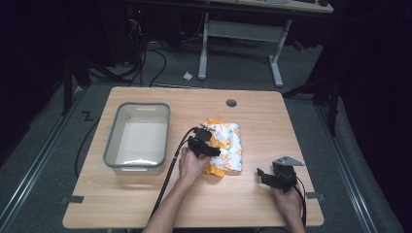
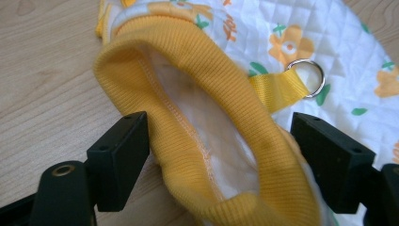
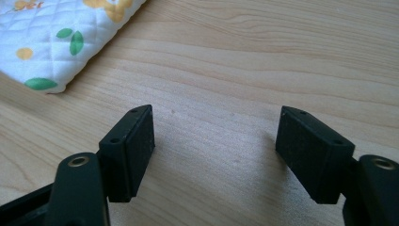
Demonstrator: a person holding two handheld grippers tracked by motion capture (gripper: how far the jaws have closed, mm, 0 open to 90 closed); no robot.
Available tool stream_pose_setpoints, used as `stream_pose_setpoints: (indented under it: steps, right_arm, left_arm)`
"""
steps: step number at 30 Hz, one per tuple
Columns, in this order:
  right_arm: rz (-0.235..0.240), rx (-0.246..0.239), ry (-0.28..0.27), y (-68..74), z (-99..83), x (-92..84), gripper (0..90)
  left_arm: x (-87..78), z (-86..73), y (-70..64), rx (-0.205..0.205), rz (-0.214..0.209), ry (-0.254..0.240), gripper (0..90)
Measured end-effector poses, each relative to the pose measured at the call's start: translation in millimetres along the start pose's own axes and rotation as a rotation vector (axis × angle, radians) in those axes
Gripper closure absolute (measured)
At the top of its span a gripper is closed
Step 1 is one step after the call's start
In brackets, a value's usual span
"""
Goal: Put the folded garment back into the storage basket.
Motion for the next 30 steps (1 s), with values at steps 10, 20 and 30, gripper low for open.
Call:
stream_pose_setpoints:
  steps: [10, 20, 30]
  right_arm:
    - [0.003, -0.002, 0.000, 0.0, 0.0, 0.0, 28.9]
    - [0.002, -0.002, -0.001, 0.0, 0.0, 0.1, 28.9]
    - [0.002, -0.001, 0.000, 0.1, 0.0, 0.0, 28.8]
  left_arm:
    - [5.0, -2.9, -2.8, 0.001, -0.001, 0.009, 32.7]
    - [3.1, -3.7, -6.5, -0.043, -0.074, -0.011, 61.8]
    - [-1.4, -3.7, -4.6, -0.079, -0.104, -0.059, 71.7]
Point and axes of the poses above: each handheld gripper's, and its own axes: x roughly forward along the jaws, z roughly out of its top, y roughly to its left, the point moved 2 cm from there along x, roughly forward along the jaws, and after that the axes turned 11 degrees about -y, right-handed, at the moved point
